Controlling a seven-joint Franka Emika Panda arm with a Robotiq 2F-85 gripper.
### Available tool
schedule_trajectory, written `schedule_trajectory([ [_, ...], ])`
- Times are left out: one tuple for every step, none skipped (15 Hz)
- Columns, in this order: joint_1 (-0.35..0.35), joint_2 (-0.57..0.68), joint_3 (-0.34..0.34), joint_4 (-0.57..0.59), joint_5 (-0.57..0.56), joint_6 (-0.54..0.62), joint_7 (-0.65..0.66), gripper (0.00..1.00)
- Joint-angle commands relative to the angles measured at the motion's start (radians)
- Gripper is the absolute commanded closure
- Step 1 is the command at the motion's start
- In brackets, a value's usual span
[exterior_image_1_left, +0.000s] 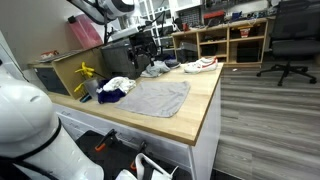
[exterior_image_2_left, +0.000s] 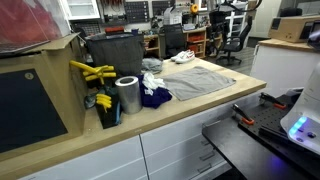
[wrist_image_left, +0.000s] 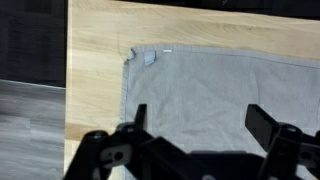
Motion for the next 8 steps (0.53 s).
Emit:
schedule_trajectory([
  [-0.012,-0.130,-0.008,-0.091,-0.045,-0.024,-0.051,0.00],
  [-0.017,-0.154,-0.013,-0.101,-0.056,-0.030,-0.073,0.00],
  [-0.021,-0.172,-0.020,-0.104,-0.061,-0.037,-0.090,0.00],
  [-0.027,-0.179,-0.035,-0.094,-0.052,-0.079,-0.122,0.00],
  [-0.015,-0.125,-0.018,-0.075,-0.043,-0.032,-0.069,0.00],
  [-0.020,-0.143,-0.026,-0.077,-0.043,-0.052,-0.089,0.00],
  [-0.023,-0.154,-0.033,-0.079,-0.043,-0.062,-0.099,0.00],
  [-0.025,-0.160,-0.037,-0.079,-0.043,-0.065,-0.102,0.00],
])
